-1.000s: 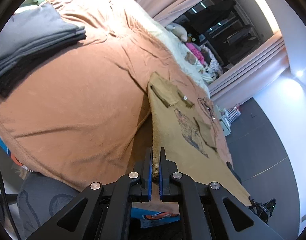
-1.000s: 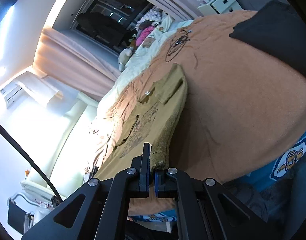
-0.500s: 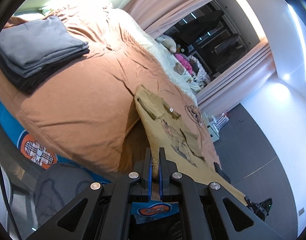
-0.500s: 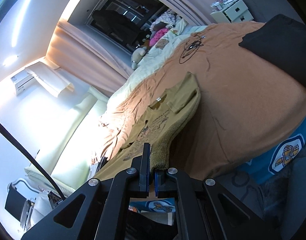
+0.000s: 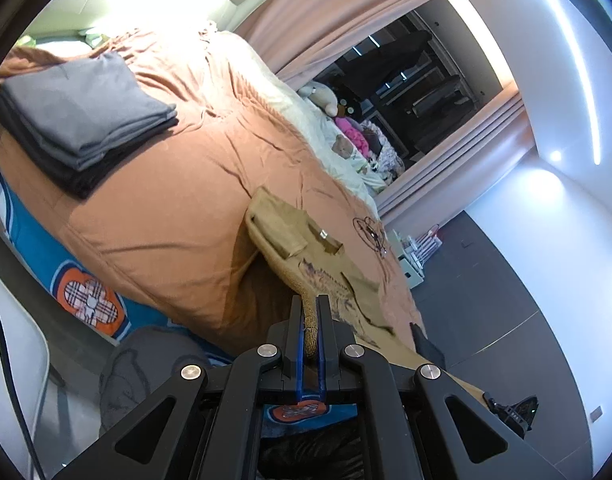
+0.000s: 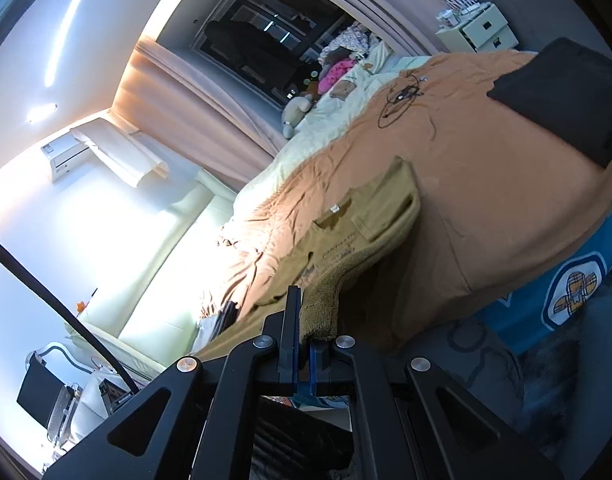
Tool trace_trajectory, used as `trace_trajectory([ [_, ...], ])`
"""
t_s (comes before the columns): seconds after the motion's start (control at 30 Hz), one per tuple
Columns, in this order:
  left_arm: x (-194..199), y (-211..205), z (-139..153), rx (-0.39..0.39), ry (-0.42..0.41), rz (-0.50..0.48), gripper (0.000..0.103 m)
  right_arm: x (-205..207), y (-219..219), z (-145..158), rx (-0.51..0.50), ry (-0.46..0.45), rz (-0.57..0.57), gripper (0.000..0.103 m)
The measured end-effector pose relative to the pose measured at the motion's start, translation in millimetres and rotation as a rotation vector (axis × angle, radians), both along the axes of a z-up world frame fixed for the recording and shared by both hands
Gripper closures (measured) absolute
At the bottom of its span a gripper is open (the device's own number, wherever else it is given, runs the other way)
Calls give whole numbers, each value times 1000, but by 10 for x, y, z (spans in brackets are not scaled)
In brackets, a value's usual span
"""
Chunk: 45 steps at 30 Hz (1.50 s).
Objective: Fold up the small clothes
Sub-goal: 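Lift the gripped hem with both tools and fold it over toward the collar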
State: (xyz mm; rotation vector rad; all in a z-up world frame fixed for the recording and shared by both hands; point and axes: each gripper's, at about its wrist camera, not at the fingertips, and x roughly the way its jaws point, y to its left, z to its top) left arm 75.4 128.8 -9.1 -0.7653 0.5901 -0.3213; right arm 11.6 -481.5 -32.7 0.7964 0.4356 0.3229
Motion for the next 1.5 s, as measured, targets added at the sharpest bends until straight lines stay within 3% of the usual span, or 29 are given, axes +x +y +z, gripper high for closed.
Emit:
trace_trajectory([
  [0.23,449,-25,146,17,-17,-6,99,406,-94,45,-36,-6,4,103],
  [0.57,1583,-169,403,74,14,-7,98,1636,-330,295,-74,24,32,103],
  [0.93,2833,-441,586,144,66,-25,98,2643,-316,354,-74,98,-5,103],
  [1.23,3690,-602,265,199,173,-13,98,3354,-234,322,-71,220,-42,103],
  [1.5,4444,-646,-402,240,316,-7,98,4097,-95,79,-89,339,-53,103],
])
